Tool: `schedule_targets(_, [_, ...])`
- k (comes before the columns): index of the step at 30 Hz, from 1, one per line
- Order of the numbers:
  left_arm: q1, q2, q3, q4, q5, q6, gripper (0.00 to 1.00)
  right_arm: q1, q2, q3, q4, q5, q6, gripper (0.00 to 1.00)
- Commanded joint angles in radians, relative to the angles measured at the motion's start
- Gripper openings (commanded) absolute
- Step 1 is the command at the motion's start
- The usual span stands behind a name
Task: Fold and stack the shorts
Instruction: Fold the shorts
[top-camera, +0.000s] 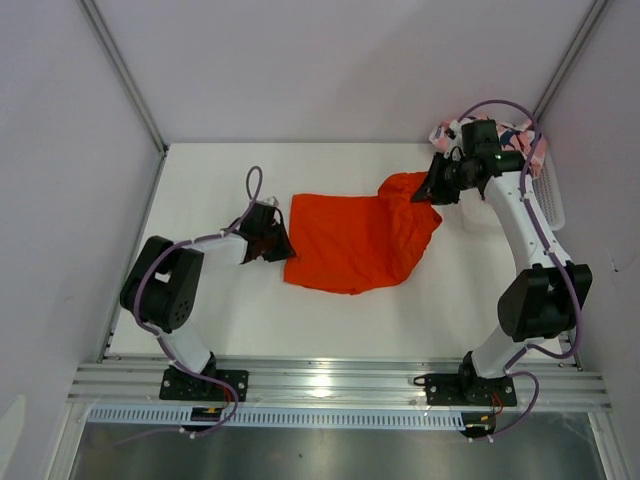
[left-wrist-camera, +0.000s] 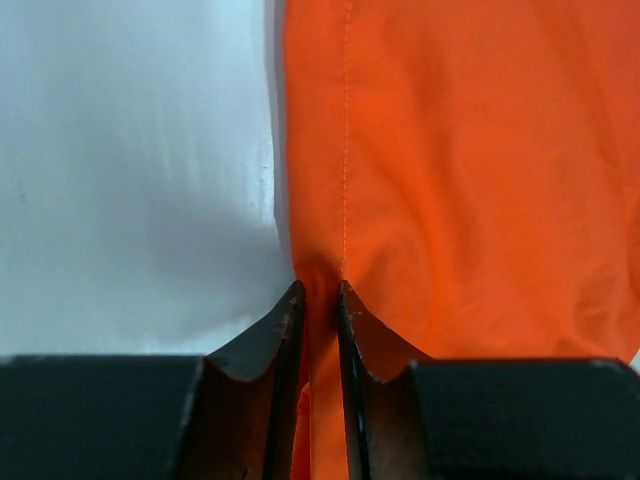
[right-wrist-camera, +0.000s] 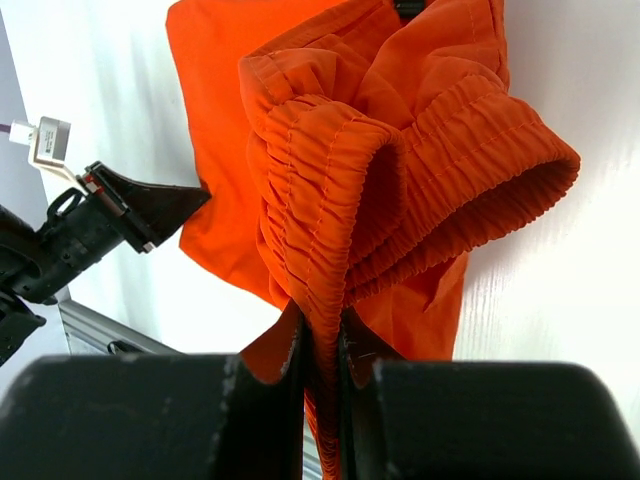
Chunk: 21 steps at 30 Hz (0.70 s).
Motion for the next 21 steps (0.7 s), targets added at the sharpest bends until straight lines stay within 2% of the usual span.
schedule_targets(1, [-0.040, 0.008, 0.009, 0.016, -0.001, -0.024, 0.22, 0.036, -0.009, 0.048, 0.003, -0.006, 0.026, 0.00])
schedule_targets(9, [-0.100, -0.041, -0.070, 0.086, -0.010, -0.029, 0.18, 0.154, 0.061, 0.145, -0.049, 0.125, 0.099, 0.00])
schedule_targets(16, [-0.121, -0.093, -0.142, 0.118, -0.026, -0.029, 0.18, 0.273, 0.233, 0.344, -0.183, 0.359, 0.101, 0.00])
schedule_targets(21, [-0.121, -0.090, -0.148, 0.121, -0.010, -0.019, 0.17, 0.352, 0.273, 0.363, -0.186, 0.462, 0.131, 0.00])
